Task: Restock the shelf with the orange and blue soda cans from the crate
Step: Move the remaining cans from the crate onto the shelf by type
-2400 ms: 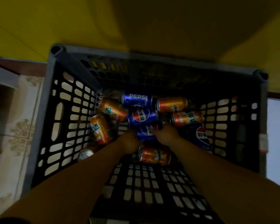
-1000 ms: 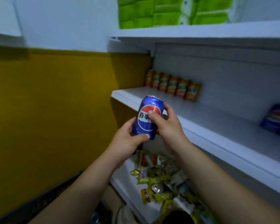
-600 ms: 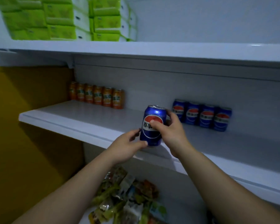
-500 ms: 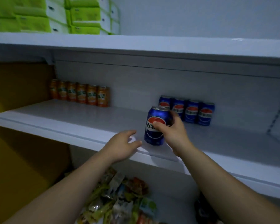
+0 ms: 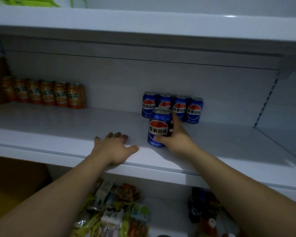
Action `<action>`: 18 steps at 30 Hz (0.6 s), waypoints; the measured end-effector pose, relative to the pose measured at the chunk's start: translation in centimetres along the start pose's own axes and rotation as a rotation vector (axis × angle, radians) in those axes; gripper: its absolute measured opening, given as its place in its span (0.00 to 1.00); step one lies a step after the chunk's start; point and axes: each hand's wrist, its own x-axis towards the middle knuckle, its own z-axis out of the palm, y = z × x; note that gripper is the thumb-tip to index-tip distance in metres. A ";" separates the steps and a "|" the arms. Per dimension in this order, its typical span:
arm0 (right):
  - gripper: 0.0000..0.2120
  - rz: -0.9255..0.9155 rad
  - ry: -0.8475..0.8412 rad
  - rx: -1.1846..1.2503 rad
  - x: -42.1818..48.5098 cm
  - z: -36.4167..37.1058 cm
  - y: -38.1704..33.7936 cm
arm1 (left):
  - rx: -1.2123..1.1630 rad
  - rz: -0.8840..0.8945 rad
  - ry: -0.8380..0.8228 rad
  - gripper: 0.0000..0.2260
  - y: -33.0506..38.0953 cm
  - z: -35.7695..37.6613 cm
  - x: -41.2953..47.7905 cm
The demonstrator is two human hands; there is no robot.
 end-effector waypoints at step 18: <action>0.35 -0.023 0.053 -0.190 12.3 3.6 3.3 | -0.080 0.028 0.041 0.32 -0.2 0.1 0.0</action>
